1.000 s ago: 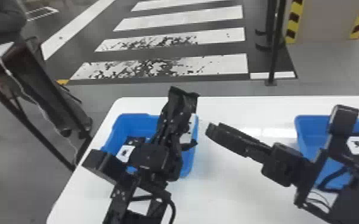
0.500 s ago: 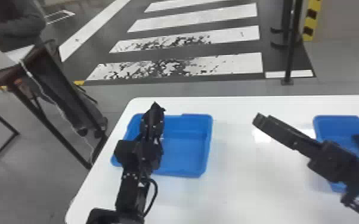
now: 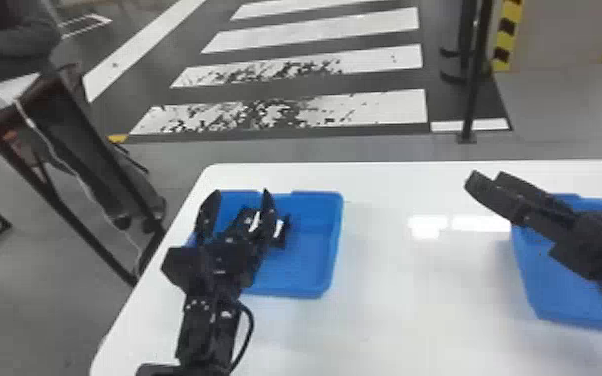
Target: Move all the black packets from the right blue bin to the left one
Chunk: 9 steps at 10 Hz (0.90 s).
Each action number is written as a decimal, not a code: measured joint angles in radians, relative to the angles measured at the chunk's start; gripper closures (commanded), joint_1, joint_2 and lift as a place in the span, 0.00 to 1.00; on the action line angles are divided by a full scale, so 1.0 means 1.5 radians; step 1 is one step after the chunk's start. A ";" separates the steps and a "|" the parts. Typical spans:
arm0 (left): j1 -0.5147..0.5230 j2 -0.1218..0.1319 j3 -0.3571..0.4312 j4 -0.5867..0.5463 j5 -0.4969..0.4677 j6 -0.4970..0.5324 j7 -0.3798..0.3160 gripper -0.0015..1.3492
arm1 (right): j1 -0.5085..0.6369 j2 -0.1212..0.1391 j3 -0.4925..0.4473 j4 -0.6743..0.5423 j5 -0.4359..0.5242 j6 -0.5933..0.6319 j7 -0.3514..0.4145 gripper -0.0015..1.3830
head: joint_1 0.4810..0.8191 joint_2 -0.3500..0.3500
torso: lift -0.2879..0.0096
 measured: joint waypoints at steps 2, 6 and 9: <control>0.045 0.004 -0.051 -0.025 0.099 -0.090 -0.039 0.08 | -0.009 0.008 -0.056 -0.014 0.151 0.046 -0.033 0.36 | 0.63 0.69 | 0.50; 0.165 0.008 -0.149 -0.167 0.188 -0.115 -0.045 0.09 | 0.015 0.030 -0.198 -0.030 0.343 0.178 -0.093 0.32 | 0.63 0.32 | 0.50; 0.174 0.015 -0.154 -0.191 0.191 -0.071 -0.073 0.09 | 0.000 0.030 -0.228 0.051 0.368 0.186 -0.095 0.17 | 0.63 0.19 | 0.50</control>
